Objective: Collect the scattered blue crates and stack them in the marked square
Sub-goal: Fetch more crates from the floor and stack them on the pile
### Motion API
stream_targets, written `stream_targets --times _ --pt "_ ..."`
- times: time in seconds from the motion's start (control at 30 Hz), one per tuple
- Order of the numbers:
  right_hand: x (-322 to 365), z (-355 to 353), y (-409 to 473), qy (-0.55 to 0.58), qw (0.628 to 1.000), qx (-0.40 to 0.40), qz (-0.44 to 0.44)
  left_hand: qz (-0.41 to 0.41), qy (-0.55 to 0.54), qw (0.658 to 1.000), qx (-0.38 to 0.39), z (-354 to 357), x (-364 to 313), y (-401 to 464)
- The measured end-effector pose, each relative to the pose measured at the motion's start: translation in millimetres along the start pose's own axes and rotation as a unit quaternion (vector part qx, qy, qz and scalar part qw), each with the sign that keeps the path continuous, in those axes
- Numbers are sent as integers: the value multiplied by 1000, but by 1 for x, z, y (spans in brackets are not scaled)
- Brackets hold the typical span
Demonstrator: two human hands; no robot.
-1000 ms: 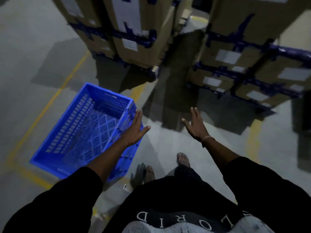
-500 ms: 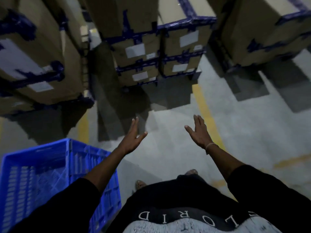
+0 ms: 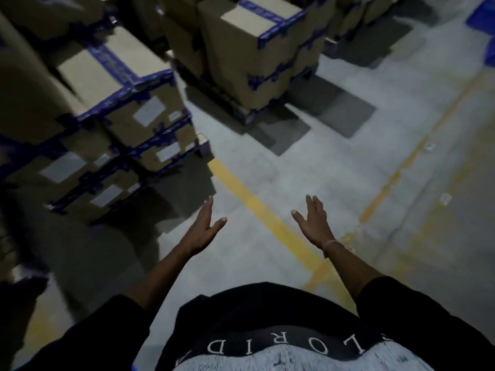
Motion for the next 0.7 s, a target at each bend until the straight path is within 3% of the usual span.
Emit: stream_targets --times 0.27,0.7 --pt "-94 -94 45 55 991 -67 98 52 12 991 126 101 -106 130" --pt "-196 -226 205 101 964 -126 211 94 43 971 217 217 -253 405"
Point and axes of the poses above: each hand's wrist, its own y-axis towards the middle knuckle, its own z-axis out of the palm, x = y × z, the point moved 8 cm from there along y, towards the middle knuckle, and after that the axes turned 11 degrees about -y, right-handed, at the moved point
